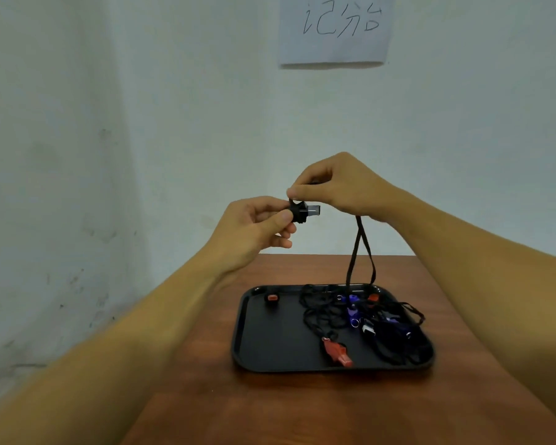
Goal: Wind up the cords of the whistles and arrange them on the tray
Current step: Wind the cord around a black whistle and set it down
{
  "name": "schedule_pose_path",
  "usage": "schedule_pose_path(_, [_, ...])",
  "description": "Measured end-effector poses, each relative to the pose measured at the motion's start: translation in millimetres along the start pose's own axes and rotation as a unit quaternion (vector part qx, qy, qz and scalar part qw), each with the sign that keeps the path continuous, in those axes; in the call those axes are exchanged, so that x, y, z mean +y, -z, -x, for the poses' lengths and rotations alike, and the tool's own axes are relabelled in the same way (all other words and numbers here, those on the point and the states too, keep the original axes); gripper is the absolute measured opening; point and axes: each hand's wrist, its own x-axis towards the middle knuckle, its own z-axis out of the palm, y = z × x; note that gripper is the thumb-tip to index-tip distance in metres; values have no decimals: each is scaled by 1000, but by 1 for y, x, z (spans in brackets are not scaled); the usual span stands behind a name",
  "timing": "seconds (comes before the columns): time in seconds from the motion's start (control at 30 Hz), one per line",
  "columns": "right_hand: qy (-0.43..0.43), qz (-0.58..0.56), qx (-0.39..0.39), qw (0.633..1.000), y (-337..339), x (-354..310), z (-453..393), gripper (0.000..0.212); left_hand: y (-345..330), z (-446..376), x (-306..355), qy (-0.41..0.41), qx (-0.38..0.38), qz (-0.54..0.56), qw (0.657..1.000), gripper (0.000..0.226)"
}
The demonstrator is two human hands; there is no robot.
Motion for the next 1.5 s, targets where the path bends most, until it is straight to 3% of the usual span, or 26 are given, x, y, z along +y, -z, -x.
schedule_pose_path(0.13, [-88,-186,13,979,-13,8,11,22,-6,8,-3,-22,34,61,997,12])
schedule_pose_path(0.23, [-135,-322,8,937,-33,18,20,22,-9,14,-10,-37,44,62,996,11])
schedule_pose_path(0.4, [-198,-525,-13,828,-73,36,32,21,-5,24,-33,-36,43,43,997,13])
schedule_pose_path(0.53, [-254,-659,-2,708,-125,64,47,34,-2,33,-66,-3,49,21,999,12])
schedule_pose_path(0.6, [-271,-681,9,681,-147,79,58,38,-3,39,-87,21,55,6,998,12])
schedule_pose_path(0.8, [-364,-564,37,740,-159,122,84,32,-17,39,-132,85,54,-51,994,11])
schedule_pose_path(0.9, [-374,-466,40,801,-146,139,96,27,-36,33,-140,98,39,-59,993,11])
schedule_pose_path(1.0, [-365,-401,49,839,-134,147,103,25,-48,30,-144,100,29,-71,992,12])
schedule_pose_path(1.13, [-285,-348,89,889,-130,134,93,34,-48,19,-142,83,72,-7,994,13])
schedule_pose_path(1.27, [-158,-111,95,977,-148,116,79,28,-30,11,-140,58,134,7,989,12])
schedule_pose_path(1.37, [-87,48,62,993,-153,105,74,24,-15,12,-139,44,165,-19,985,10])
schedule_pose_path(1.5, [-19,193,-39,980,-145,85,69,22,0,13,-139,43,185,-56,980,11])
